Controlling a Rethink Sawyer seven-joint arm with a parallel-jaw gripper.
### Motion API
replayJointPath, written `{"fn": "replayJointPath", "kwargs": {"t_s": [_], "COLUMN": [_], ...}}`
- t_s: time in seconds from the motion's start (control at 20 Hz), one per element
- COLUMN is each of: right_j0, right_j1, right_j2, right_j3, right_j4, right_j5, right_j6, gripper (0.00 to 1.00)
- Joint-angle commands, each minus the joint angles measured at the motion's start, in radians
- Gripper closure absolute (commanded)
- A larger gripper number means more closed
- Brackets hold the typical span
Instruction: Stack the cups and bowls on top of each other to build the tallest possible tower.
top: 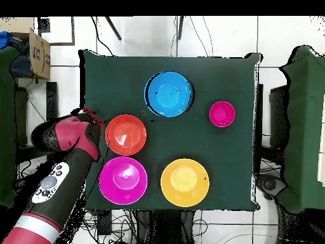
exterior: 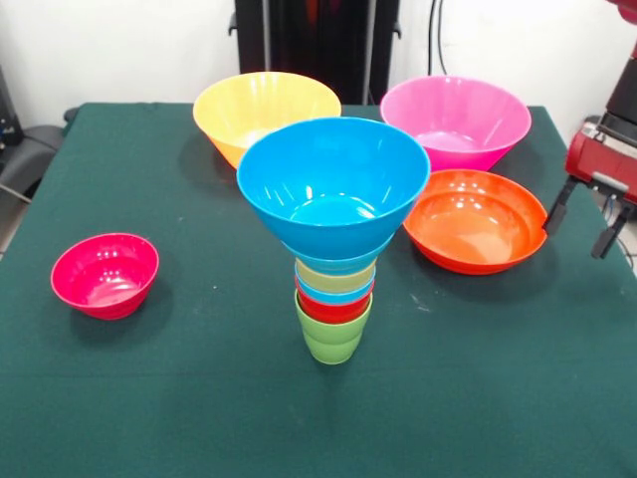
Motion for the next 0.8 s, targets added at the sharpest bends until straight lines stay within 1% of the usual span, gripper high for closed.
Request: {"fn": "replayJointPath", "kwargs": {"t_s": [0.05, 0.2, 0.45, 0.8], "right_j0": [0.016, 0.005, 0.003, 0.015], "right_j1": [0.040, 0.039, 0.041, 0.047], "right_j2": [0.086, 0.115, 0.128, 0.120], "right_j3": [-0.029, -0.010, 0.009, 0.029], "right_j4": [-0.028, -0.027, -0.025, -0.028], "right_j5": [0.152, 0.141, 0.138, 0.142], "right_j6": [0.129, 0.114, 0.113, 0.124], "gripper": [0.00, 0.00, 0.00, 0.00]}}
